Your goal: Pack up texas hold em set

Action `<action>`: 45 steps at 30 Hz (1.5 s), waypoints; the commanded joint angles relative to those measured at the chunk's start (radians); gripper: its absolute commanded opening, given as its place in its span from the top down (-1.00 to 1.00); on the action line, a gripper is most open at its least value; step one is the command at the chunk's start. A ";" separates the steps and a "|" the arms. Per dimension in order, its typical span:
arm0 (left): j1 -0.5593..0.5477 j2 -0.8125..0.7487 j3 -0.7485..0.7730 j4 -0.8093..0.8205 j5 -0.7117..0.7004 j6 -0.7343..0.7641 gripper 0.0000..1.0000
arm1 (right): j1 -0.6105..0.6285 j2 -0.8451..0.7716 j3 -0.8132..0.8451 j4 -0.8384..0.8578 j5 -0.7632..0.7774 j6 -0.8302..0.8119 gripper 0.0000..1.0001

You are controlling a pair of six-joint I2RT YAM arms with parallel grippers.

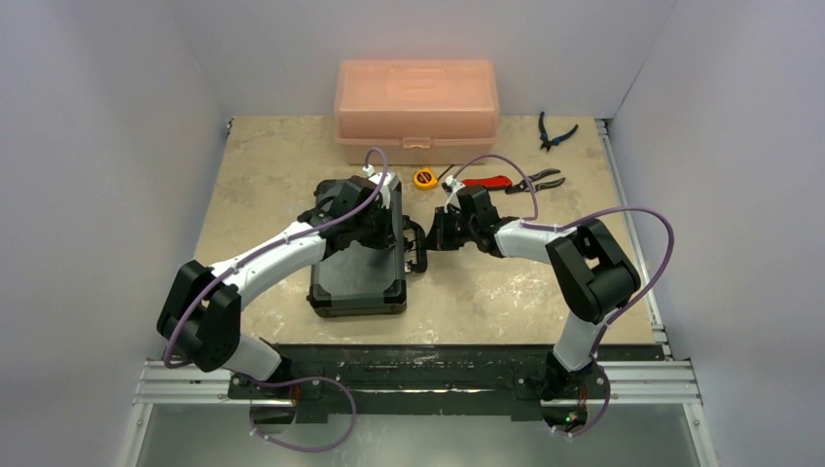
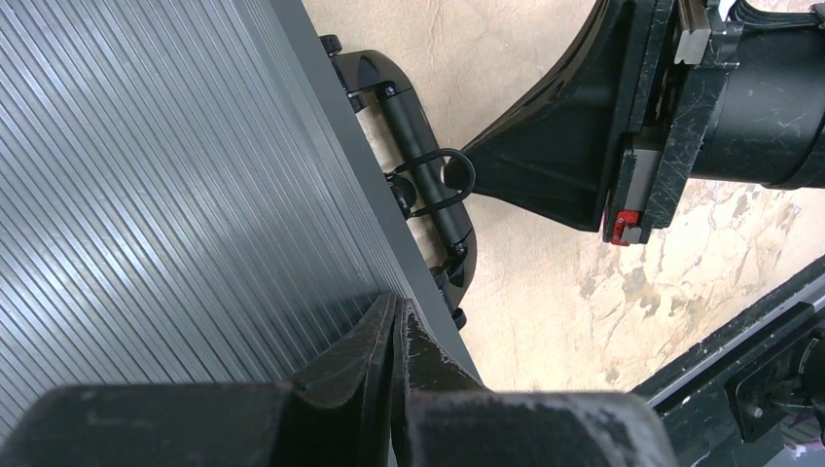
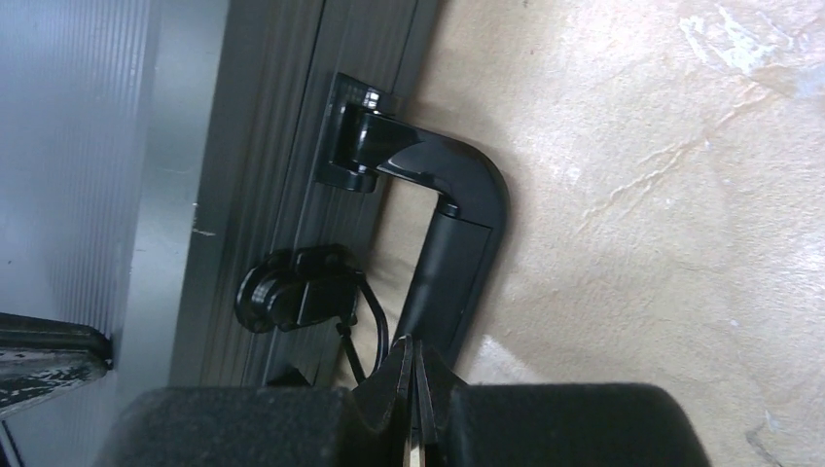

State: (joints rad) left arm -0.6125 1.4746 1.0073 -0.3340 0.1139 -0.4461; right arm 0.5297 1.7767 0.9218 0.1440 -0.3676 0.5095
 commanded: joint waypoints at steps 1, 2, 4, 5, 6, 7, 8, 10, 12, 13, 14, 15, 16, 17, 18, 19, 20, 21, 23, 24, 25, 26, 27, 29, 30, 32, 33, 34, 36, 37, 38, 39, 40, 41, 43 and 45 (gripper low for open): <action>-0.032 0.033 -0.050 -0.098 0.033 -0.016 0.99 | -0.001 -0.041 0.004 0.055 -0.051 0.002 0.90; -0.033 0.033 -0.050 -0.098 0.032 -0.017 0.99 | -0.001 -0.038 0.007 0.055 -0.054 0.003 0.90; -0.034 0.036 -0.052 -0.096 0.032 -0.018 0.99 | 0.000 -0.030 0.013 0.056 -0.063 0.008 0.90; -0.036 0.038 -0.052 -0.093 0.033 -0.019 0.99 | 0.000 -0.024 0.015 0.055 -0.068 0.009 0.91; -0.036 0.040 -0.052 -0.092 0.033 -0.020 0.99 | 0.001 -0.018 0.018 0.057 -0.073 0.010 0.91; -0.036 0.042 -0.053 -0.090 0.033 -0.021 0.99 | 0.001 -0.014 0.019 0.058 -0.075 0.013 0.91; -0.038 0.045 -0.053 -0.090 0.034 -0.021 0.99 | 0.003 -0.009 0.021 0.060 -0.076 0.015 0.91; -0.041 0.049 -0.053 -0.087 0.033 -0.023 1.00 | 0.004 -0.005 0.024 0.064 -0.080 0.019 0.92; -0.044 0.053 -0.055 -0.084 0.032 -0.025 1.00 | 0.006 -0.002 0.032 0.065 -0.085 0.022 0.92; -0.045 0.056 -0.057 -0.082 0.031 -0.026 1.00 | 0.008 -0.001 0.037 0.065 -0.086 0.024 0.92; -0.045 0.058 -0.059 -0.081 0.032 -0.027 1.00 | 0.011 0.001 0.044 0.064 -0.088 0.025 0.92; -0.046 0.059 -0.061 -0.080 0.032 -0.028 1.00 | 0.016 0.003 0.052 0.062 -0.089 0.027 0.92; -0.047 0.062 -0.062 -0.078 0.032 -0.029 1.00 | 0.020 0.005 0.059 0.062 -0.090 0.028 0.91; -0.047 0.064 -0.062 -0.075 0.033 -0.030 1.00 | 0.025 0.007 0.066 0.062 -0.092 0.030 0.92; -0.048 0.067 -0.062 -0.073 0.034 -0.030 1.00 | 0.030 0.009 0.073 0.060 -0.094 0.030 0.92; -0.048 0.068 -0.062 -0.072 0.034 -0.031 1.00 | 0.037 0.011 0.081 0.058 -0.093 0.030 0.91; -0.049 0.070 -0.062 -0.071 0.034 -0.032 1.00 | 0.043 0.013 0.086 0.057 -0.091 0.032 0.91; -0.051 0.072 -0.062 -0.070 0.034 -0.033 1.00 | 0.047 0.015 0.091 0.057 -0.092 0.033 0.92; -0.052 0.072 -0.062 -0.069 0.034 -0.034 1.00 | 0.059 0.018 0.098 0.057 -0.093 0.035 0.92; -0.053 0.073 -0.062 -0.069 0.033 -0.034 1.00 | 0.063 0.019 0.100 0.057 -0.091 0.036 0.92; -0.052 0.073 -0.062 -0.069 0.033 -0.033 1.00 | 0.065 0.020 0.100 0.058 -0.090 0.035 0.92; -0.052 0.073 -0.062 -0.070 0.034 -0.033 1.00 | 0.068 0.021 0.100 0.057 -0.090 0.035 0.92; -0.053 0.074 -0.064 -0.071 0.033 -0.032 1.00 | 0.070 0.022 0.099 0.057 -0.090 0.035 0.92; -0.053 0.073 -0.065 -0.069 0.032 -0.032 1.00 | 0.071 0.024 0.096 0.059 -0.090 0.035 0.92; -0.055 0.075 -0.065 -0.069 0.032 -0.032 1.00 | 0.071 0.025 0.094 0.060 -0.091 0.035 0.92; -0.054 0.075 -0.065 -0.068 0.033 -0.032 1.00 | 0.073 0.029 0.094 0.060 -0.092 0.037 0.93; -0.053 0.075 -0.066 -0.068 0.033 -0.032 1.00 | 0.073 0.031 0.094 0.060 -0.093 0.037 0.93; -0.053 0.075 -0.067 -0.068 0.032 -0.033 1.00 | 0.074 0.032 0.094 0.060 -0.093 0.037 0.93; -0.053 0.075 -0.067 -0.067 0.032 -0.034 1.00 | 0.076 0.033 0.092 0.060 -0.093 0.038 0.94; -0.055 0.074 -0.067 -0.068 0.032 -0.034 1.00 | 0.076 0.033 0.092 0.059 -0.091 0.037 0.94; -0.056 0.074 -0.067 -0.067 0.032 -0.033 1.00 | 0.076 0.033 0.093 0.060 -0.091 0.037 0.94; -0.055 0.075 -0.067 -0.068 0.032 -0.034 1.00 | 0.075 0.033 0.094 0.057 -0.090 0.037 0.94; -0.055 0.075 -0.067 -0.068 0.033 -0.034 1.00 | 0.075 0.033 0.094 0.054 -0.087 0.035 0.94; -0.056 0.075 -0.066 -0.067 0.033 -0.033 1.00 | 0.075 0.033 0.095 0.049 -0.085 0.033 0.95; -0.056 0.075 -0.065 -0.068 0.032 -0.033 1.00 | 0.076 0.030 0.099 0.037 -0.070 0.026 0.95; -0.057 0.075 -0.062 -0.069 0.033 -0.032 1.00 | 0.075 0.026 0.103 0.012 -0.049 0.015 0.95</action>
State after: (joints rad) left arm -0.6254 1.4750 1.0019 -0.3237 0.0895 -0.4541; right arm 0.5819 1.7950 0.9852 0.1646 -0.4335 0.5385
